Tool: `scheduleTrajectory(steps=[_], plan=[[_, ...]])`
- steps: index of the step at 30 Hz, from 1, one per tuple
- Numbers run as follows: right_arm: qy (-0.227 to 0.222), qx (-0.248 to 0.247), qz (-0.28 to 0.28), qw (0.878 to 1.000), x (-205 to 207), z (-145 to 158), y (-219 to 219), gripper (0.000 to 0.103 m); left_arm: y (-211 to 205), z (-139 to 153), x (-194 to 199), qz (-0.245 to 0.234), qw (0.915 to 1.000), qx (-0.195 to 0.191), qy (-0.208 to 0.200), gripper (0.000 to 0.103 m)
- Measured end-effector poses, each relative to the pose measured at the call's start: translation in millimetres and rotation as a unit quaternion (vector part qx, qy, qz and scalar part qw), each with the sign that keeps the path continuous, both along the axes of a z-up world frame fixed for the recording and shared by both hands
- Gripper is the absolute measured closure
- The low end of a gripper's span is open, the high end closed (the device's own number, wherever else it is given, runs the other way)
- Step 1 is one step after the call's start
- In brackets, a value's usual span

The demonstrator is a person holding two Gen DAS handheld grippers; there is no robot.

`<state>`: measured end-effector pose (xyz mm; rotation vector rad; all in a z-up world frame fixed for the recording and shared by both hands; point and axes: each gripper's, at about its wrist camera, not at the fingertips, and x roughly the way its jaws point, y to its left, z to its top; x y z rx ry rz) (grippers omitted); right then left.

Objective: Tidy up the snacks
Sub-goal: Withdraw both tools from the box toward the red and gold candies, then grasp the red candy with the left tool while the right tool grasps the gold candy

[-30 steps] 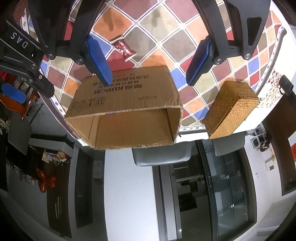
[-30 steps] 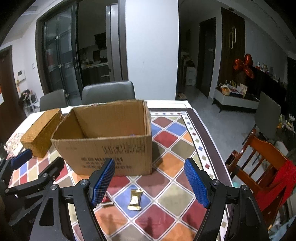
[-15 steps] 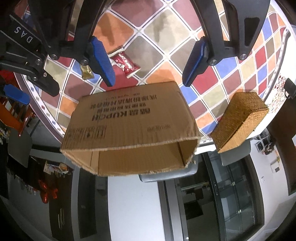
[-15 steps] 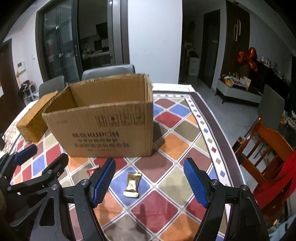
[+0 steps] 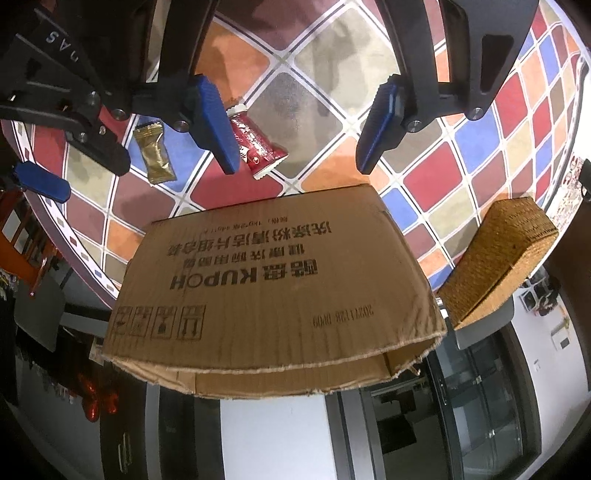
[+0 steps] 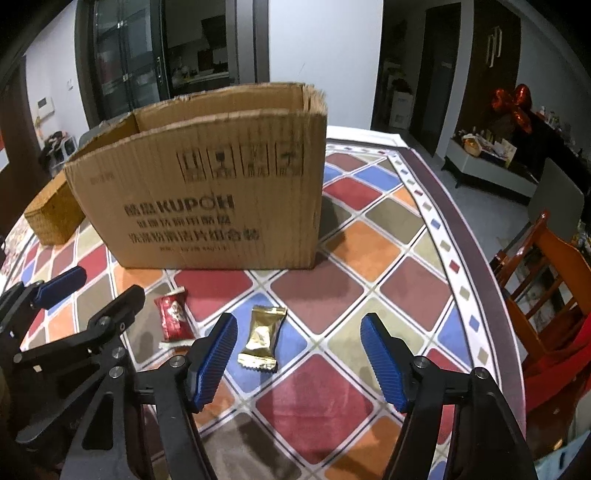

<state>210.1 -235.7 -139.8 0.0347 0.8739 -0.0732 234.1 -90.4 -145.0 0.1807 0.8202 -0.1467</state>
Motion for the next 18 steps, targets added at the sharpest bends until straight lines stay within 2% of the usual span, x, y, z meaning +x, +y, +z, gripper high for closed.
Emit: scheduleTrajectory(steps=[14, 18], plan=[[0.013, 0.008, 0.026, 1.0, 11, -24, 4, 0.038, -2, -20, 18, -0.004, 0.9993, -0.019, 0.033, 0.045], [0.02, 0.011, 0.037, 0.999, 17, -29, 5, 0.043, -5, -26, 23, -0.007, 0.9988, -0.024, 0.042, 0.053]])
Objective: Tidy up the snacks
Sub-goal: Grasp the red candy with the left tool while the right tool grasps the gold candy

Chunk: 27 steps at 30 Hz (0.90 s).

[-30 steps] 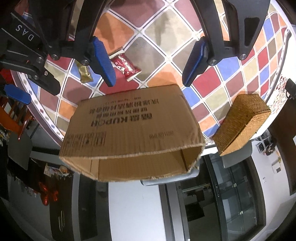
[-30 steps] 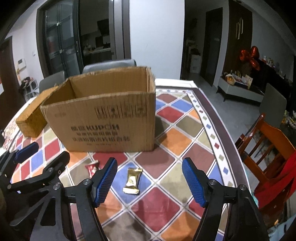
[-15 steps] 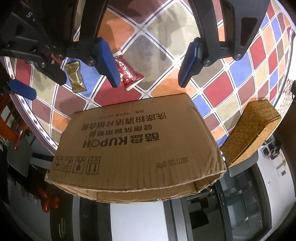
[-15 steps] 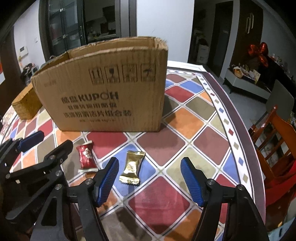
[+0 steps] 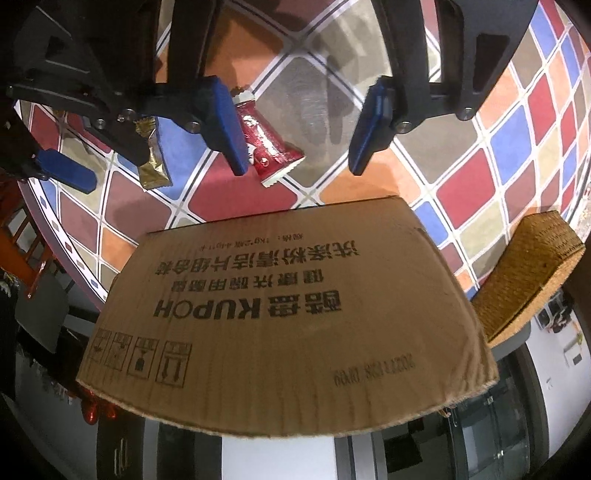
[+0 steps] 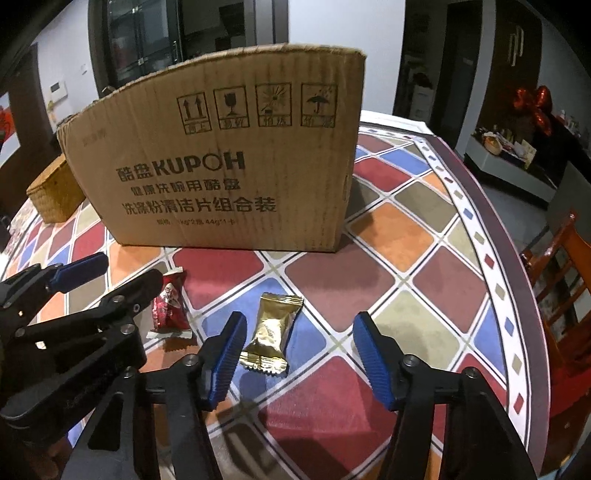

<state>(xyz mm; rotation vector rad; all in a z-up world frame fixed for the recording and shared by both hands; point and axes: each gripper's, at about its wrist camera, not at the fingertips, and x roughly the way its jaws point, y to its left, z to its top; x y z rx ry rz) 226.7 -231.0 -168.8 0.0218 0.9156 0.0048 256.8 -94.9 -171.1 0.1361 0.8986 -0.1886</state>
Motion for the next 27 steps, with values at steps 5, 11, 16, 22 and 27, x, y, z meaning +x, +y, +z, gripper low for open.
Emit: scheduleTrajectory(steps=[5, 11, 16, 22, 27], plan=[[0.009, 0.007, 0.006, 1.0, 5, -5, 1, 0.048, -4, -6, 2, 0.0, 1.0, 0.001, 0.004, 0.053], [0.015, 0.011, 0.006, 1.0, 9, -10, -4, 0.048, -8, -8, 4, 0.0, 1.0, -0.001, 0.01, 0.054], [0.016, 0.008, 0.01, 1.0, 6, -10, -2, 0.048, -8, -12, 3, 0.003, 0.9999, -0.005, 0.014, 0.054], [0.015, 0.01, 0.022, 1.0, 7, -11, 1, 0.059, -11, -19, 1, -0.008, 0.9995, -0.013, 0.027, 0.066], [0.014, 0.015, 0.042, 0.999, 6, -11, 9, 0.082, -8, -22, 0, -0.012, 0.9991, -0.027, 0.032, 0.081]])
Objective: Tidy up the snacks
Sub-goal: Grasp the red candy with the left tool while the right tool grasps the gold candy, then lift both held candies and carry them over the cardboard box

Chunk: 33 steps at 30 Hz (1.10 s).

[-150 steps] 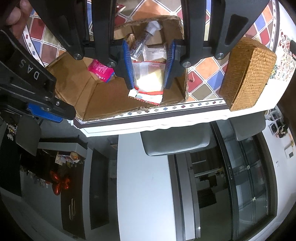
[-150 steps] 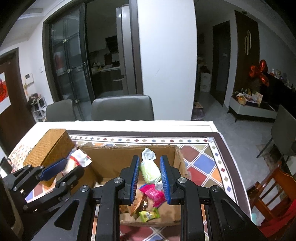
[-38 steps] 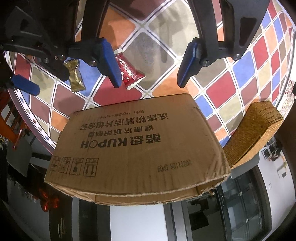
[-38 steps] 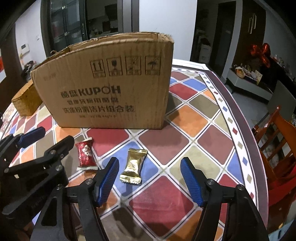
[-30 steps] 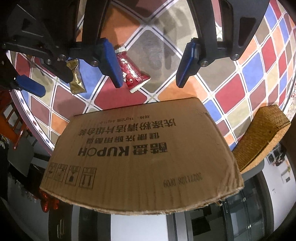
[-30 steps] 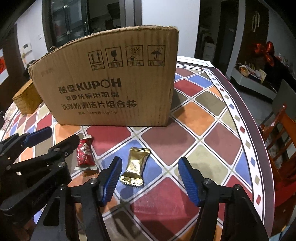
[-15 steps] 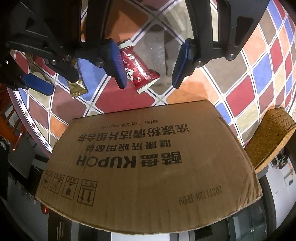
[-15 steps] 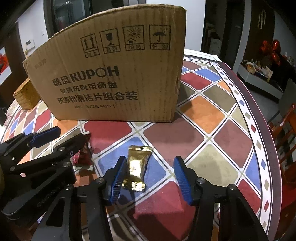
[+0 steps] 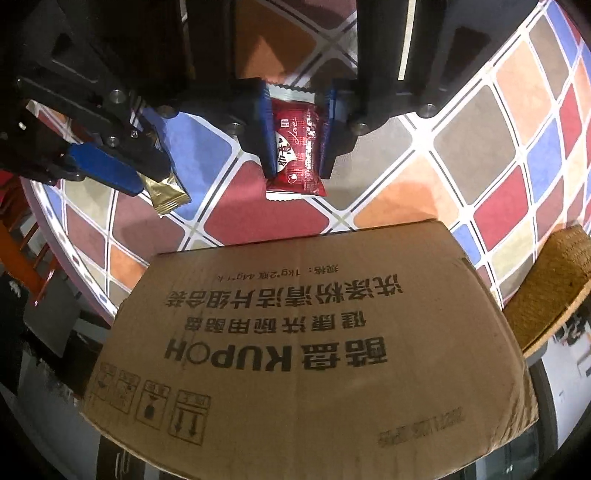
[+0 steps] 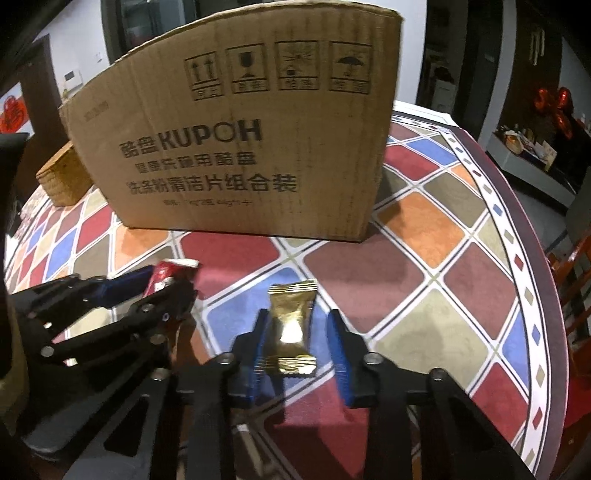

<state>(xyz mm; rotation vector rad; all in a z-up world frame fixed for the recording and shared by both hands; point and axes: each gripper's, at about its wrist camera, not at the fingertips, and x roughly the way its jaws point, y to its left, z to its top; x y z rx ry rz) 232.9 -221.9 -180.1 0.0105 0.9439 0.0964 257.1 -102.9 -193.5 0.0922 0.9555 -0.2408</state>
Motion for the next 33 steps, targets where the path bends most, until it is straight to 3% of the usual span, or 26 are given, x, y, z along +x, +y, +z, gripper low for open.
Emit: scheduleTrajectory(steps=[15, 33], plan=[[-0.005, 0.018, -0.021, 1.0, -1, 7, -5, 0.083, 14, 9, -2, 0.003, 1.0, -0.002, -0.004, 0.081], [-0.032, 0.02, -0.022, 0.999, -19, 45, 8, 0.083, 27, 45, -22, 0.004, 0.9996, -0.008, -0.027, 0.082]])
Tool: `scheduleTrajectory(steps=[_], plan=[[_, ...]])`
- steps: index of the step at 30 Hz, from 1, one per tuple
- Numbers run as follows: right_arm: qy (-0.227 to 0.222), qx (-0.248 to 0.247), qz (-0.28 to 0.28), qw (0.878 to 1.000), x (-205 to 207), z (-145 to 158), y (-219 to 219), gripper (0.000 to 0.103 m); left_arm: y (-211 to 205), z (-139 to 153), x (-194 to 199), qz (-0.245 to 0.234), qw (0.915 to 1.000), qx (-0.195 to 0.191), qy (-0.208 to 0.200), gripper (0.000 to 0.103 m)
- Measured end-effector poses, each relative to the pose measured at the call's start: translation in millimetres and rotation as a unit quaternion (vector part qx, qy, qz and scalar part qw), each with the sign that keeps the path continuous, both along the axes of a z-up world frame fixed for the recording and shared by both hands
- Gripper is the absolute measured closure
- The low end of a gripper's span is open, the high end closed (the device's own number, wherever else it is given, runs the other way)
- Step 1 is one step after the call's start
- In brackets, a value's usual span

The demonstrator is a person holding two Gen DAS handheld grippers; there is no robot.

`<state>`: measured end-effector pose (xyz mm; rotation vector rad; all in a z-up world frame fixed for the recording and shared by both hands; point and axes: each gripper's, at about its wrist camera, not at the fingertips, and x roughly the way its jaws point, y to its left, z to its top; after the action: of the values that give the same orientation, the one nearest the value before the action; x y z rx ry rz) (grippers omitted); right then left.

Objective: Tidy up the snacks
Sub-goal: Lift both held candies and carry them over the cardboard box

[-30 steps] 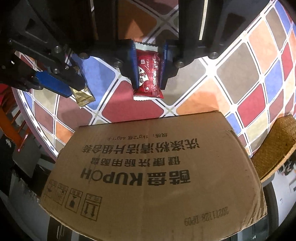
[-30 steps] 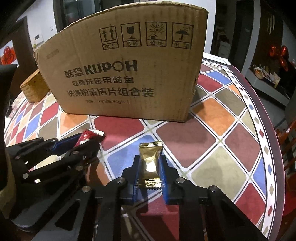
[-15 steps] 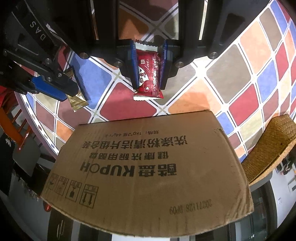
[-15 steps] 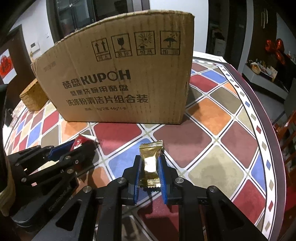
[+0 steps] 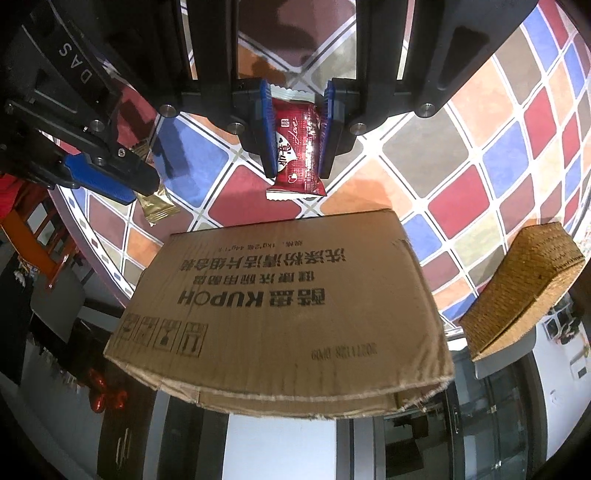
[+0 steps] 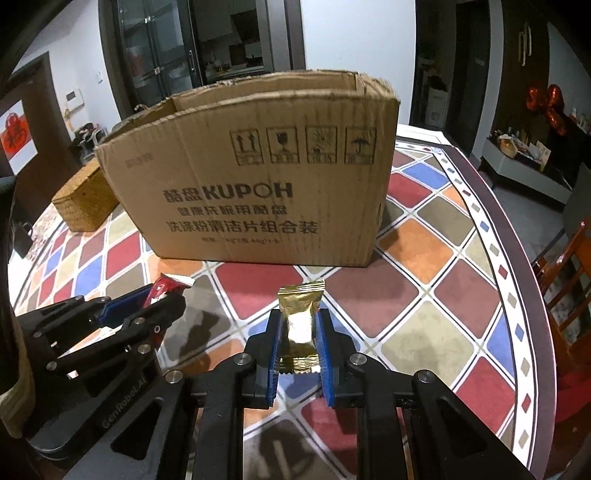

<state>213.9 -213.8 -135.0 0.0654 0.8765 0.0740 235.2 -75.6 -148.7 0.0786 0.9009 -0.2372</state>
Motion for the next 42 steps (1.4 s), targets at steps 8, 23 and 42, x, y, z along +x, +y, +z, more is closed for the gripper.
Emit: scheduleTrajectory(steps=[8, 23, 42], plan=[[-0.014, 0.002, 0.001, 1.0, -8, 18, 7, 0.083, 5, 21, -7, 0.002, 0.9999, -0.001, -0.014, 0.082], [-0.05, -0.001, 0.0, 0.999, -20, 60, 17, 0.083, 14, 65, -20, 0.004, 0.9988, -0.004, -0.049, 0.082], [-0.101, -0.006, 0.003, 0.995, -20, 115, 26, 0.083, 24, 114, -17, 0.003, 0.9957, -0.008, -0.092, 0.082]])
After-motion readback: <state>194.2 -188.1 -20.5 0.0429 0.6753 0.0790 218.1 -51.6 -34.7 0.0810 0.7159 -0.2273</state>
